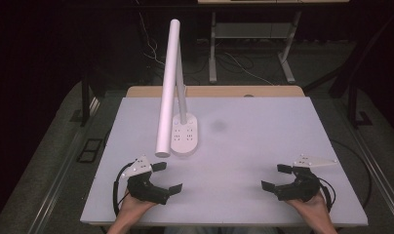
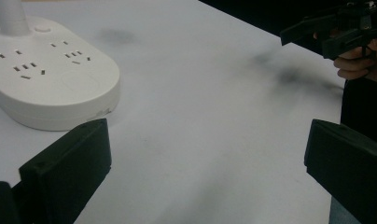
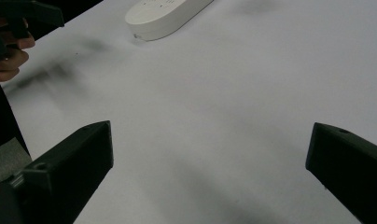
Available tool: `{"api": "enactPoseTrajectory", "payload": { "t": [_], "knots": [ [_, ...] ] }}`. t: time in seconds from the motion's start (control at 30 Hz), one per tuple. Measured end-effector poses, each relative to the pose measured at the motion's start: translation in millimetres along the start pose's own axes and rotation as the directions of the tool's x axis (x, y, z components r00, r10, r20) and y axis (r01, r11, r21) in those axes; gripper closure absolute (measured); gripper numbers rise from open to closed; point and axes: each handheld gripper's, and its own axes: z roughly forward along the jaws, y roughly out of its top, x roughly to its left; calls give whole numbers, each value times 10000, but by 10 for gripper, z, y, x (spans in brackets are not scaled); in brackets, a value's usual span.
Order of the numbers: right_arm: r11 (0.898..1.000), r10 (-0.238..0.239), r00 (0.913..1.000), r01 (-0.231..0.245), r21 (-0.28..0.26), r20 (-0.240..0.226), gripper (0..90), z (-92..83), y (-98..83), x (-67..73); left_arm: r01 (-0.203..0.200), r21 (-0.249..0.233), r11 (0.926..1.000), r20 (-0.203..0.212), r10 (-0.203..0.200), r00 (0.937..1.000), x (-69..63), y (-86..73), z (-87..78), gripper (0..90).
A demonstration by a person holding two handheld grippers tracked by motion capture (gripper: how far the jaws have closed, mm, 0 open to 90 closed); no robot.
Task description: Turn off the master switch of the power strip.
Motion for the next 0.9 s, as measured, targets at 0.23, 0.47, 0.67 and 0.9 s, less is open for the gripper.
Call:
{"api": "enactPoseTrajectory", "payload": {
  "t": [0.23,0.47,0.67,0.9],
  "knots": [
    [10000,14,10000,-14,69,-1,0,9,-5,-2,-20,5,10000,-7,20,10000,-17,3,-3,0],
    [9999,33,10000,-32,128,-53,0,17,-10,-8,50,90,9999,119,-51,9999,-17,29,-1,0],
    [9999,17,10000,-16,165,-69,0,15,-10,-10,44,215,9998,280,-50,9996,-20,59,-15,0],
    [9998,-14,10000,15,198,-81,0,15,-11,-6,-21,370,9993,387,7,9992,-25,101,-21,0]
  ]
}}
